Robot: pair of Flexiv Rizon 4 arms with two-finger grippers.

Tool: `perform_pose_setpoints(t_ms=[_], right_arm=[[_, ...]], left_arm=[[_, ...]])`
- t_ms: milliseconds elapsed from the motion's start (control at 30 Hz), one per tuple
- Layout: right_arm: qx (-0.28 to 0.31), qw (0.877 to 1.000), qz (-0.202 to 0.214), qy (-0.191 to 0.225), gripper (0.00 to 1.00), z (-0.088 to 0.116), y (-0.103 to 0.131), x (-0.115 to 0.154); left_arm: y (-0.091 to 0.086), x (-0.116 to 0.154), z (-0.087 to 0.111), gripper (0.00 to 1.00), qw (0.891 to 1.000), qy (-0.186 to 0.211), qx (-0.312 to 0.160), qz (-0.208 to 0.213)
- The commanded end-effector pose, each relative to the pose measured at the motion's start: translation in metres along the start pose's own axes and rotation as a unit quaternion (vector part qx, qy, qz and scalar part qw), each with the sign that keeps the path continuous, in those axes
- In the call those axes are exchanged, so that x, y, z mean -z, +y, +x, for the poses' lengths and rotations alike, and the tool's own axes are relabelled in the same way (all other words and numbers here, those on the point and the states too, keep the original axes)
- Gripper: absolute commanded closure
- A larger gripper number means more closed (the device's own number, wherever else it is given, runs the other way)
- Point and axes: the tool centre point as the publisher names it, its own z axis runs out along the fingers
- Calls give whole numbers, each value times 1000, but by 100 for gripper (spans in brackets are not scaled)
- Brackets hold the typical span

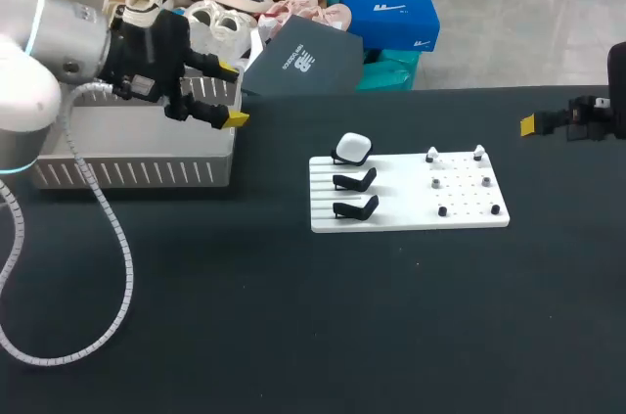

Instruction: Pick up each earbud case from the left stands, insert the matching earbuds, close the lid, and place the case in the box.

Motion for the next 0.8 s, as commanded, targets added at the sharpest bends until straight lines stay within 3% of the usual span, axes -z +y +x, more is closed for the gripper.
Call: perform_pose_setpoints(t_ms=[33, 233, 300, 500, 567, 633, 700, 800], right_arm=[[0, 1000, -2, 1, 0, 0, -1, 0], [0, 1000, -2, 1, 0, 0, -1, 0], [0, 1000, -2, 1, 0, 0, -1, 0], [0, 1000, -2, 1, 0, 0, -1, 0], [0, 1000, -2, 1, 0, 0, -1, 0], [0, 1000, -2, 1, 0, 0, -1, 0], [0, 1000, -2, 1, 0, 0, -1, 0], [0, 1000, -2, 1, 0, 0, -1, 0]], left_arm=[[14, -50, -1, 0, 995, 8, -8, 95], [9, -79, 4, 9, 992, 13, 13, 127], [7, -89, 8, 29, 991, 17, 22, 129], [0, -108, 18, 36, 992, 17, 28, 124], [-2, -111, 18, 50, 992, 13, 26, 123], [-4, -115, 19, 50, 991, 10, 29, 127], [-5, -119, 21, 39, 991, 8, 33, 128], [-6, -126, 23, 38, 991, 5, 39, 127]])
